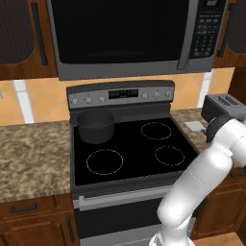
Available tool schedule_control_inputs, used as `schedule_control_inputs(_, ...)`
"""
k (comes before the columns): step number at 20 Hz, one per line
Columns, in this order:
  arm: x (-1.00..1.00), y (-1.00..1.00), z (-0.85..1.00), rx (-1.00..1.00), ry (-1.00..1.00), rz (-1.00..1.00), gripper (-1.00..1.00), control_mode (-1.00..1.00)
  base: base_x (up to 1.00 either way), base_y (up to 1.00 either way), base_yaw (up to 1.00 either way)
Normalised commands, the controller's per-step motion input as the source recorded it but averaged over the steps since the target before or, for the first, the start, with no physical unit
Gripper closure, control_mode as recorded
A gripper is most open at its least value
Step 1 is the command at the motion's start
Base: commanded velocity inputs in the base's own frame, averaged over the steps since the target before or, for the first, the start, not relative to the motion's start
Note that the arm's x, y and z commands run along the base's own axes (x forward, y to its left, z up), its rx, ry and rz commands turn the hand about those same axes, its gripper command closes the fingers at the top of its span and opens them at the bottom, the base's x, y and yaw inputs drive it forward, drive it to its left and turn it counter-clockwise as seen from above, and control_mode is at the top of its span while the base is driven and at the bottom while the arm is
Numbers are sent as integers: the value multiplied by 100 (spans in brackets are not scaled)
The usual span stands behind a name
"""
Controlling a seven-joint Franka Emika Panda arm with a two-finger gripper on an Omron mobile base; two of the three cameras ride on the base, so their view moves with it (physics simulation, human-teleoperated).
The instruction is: Put the tomato and broccoli in the pot. Retrieve the spatula and lightly stir the vegetables in the pot.
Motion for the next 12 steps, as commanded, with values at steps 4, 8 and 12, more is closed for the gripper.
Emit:
schedule_control_inputs(4, 19, -43, 1, 5, 0, 0, -100, -100, 0, 0, 0)
schedule_control_inputs(8, 10, -34, 15, 11, 0, 0, -100, -100, 0, 0, 0)
schedule_control_inputs(12, 6, -17, 2, 16, 3, 0, -100, -100, 0, 0, 0)
